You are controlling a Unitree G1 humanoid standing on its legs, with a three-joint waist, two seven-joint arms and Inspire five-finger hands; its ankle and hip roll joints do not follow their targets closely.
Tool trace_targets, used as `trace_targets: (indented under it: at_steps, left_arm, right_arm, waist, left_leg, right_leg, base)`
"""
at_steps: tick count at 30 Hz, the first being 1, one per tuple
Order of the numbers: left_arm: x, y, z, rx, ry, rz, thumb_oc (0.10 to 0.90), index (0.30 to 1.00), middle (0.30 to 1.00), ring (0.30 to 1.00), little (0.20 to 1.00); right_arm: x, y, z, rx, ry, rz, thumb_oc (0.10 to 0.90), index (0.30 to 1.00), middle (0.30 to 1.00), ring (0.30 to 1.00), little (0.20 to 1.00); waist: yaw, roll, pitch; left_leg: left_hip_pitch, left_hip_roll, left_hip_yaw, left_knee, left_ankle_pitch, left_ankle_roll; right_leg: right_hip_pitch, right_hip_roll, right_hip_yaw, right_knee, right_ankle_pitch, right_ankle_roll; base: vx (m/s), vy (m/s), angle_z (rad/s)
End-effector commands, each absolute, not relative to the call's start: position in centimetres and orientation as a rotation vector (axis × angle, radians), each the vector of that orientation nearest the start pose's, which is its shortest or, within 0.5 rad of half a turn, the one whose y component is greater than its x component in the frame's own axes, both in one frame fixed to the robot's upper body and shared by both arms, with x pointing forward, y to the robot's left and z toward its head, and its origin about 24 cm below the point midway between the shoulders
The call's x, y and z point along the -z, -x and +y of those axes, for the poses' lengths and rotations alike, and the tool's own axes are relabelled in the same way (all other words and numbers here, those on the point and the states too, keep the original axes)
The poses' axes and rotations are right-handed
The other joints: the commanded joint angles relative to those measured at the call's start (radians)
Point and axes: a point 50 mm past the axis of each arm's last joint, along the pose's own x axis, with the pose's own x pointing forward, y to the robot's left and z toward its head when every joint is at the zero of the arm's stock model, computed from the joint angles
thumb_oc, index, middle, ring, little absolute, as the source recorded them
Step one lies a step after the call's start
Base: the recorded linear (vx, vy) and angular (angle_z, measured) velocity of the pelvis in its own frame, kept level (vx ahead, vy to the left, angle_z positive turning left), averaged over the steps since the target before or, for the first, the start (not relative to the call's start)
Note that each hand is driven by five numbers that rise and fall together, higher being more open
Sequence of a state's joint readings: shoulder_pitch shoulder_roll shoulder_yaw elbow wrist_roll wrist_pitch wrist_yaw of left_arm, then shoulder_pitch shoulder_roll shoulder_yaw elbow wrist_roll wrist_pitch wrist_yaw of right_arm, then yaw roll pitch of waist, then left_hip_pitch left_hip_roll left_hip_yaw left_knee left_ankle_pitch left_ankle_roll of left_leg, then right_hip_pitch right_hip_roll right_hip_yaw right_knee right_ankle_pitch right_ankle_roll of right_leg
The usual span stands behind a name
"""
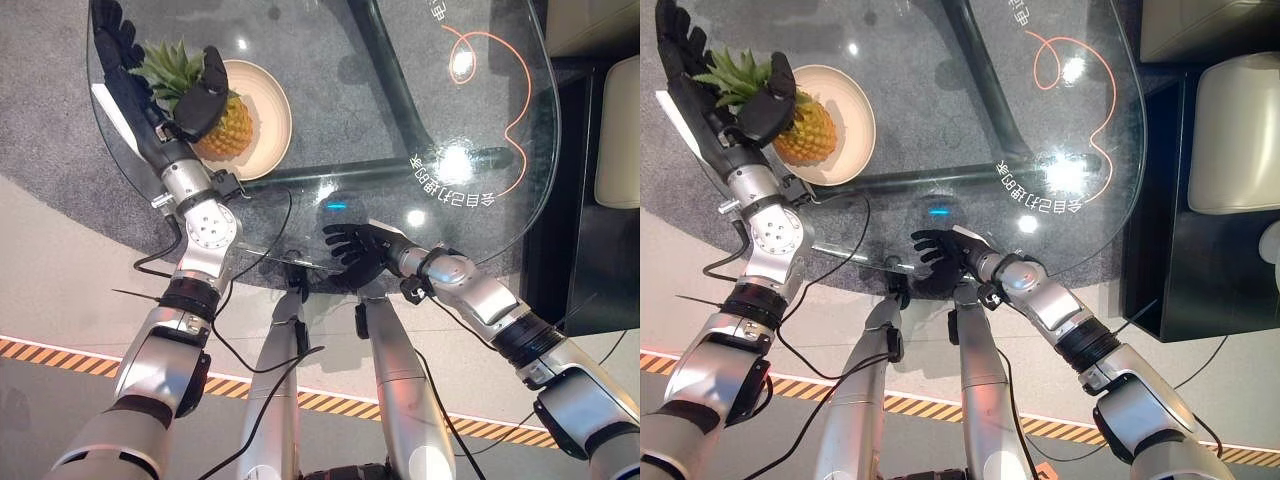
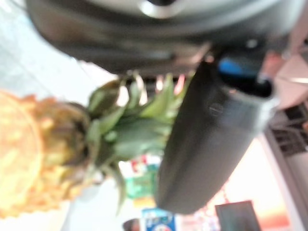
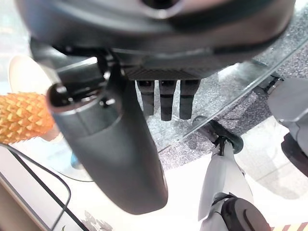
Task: Pick up the fruit to the plate
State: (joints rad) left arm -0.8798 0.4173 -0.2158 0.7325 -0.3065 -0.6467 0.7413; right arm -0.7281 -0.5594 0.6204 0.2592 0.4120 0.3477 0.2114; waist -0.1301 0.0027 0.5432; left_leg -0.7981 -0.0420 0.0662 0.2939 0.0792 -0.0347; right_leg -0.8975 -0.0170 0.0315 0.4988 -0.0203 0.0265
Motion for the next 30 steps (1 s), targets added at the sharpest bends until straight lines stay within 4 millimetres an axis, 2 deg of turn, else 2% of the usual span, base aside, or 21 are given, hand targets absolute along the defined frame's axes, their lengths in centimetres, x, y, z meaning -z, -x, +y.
trace_targets:
  at_steps: [1,13,23,30]
  left_arm:
    - [-24.5,-35.2,22.7,-0.55,0.175,-0.923,0.8,0.9,0.9,0.9,0.9]
    - [-23.0,-35.2,23.4,-0.468,0.115,-0.835,0.8,0.9,0.9,0.9,0.9]
    - [-20.3,-35.2,24.3,-0.415,0.081,-0.71,0.8,0.9,0.9,0.9,0.9]
    - [-19.8,-35.2,24.8,-0.386,0.074,-0.672,0.8,0.9,0.9,0.9,0.9]
  right_arm:
    - [-10.6,-33.1,-9.5,-0.709,0.43,0.15,0.8,0.9,0.9,0.9,0.9]
    - [-10.4,-32.5,-9.8,-0.709,0.438,0.138,0.8,0.9,0.9,0.9,0.9]
    - [-9.8,-31.9,-10.3,-0.708,0.436,0.133,0.8,0.9,0.9,0.9,0.9]
    - [-9.9,-31.9,-10.4,-0.709,0.436,0.123,0.8,0.9,0.9,0.9,0.9]
  waist:
    - [0.017,-0.01,-0.023]
    - [0.03,-0.011,-0.023]
    - [0.039,-0.013,-0.023]
    - [0.042,-0.011,-0.023]
  left_leg:
    - [0.028,-0.047,-0.044,0.088,-0.089,-0.043]
    - [0.075,-0.037,-0.057,0.054,-0.07,-0.042]
    - [0.118,-0.027,-0.067,0.023,-0.062,-0.045]
    - [0.14,-0.022,-0.069,0.001,-0.048,-0.05]
  right_leg:
    - [0.084,0.011,-0.017,-0.122,0.03,0.038]
    - [0.139,0.012,-0.04,-0.146,0.026,0.03]
    - [0.186,0.021,-0.053,-0.159,0.009,0.026]
    - [0.208,0.024,-0.058,-0.169,0.01,0.025]
  base:
    - [-0.02,-0.044,-0.01]
    - [-0.03,-0.05,0.02]
    - [-0.03,-0.064,0.0]
    - [-0.02,-0.055,-0.01]
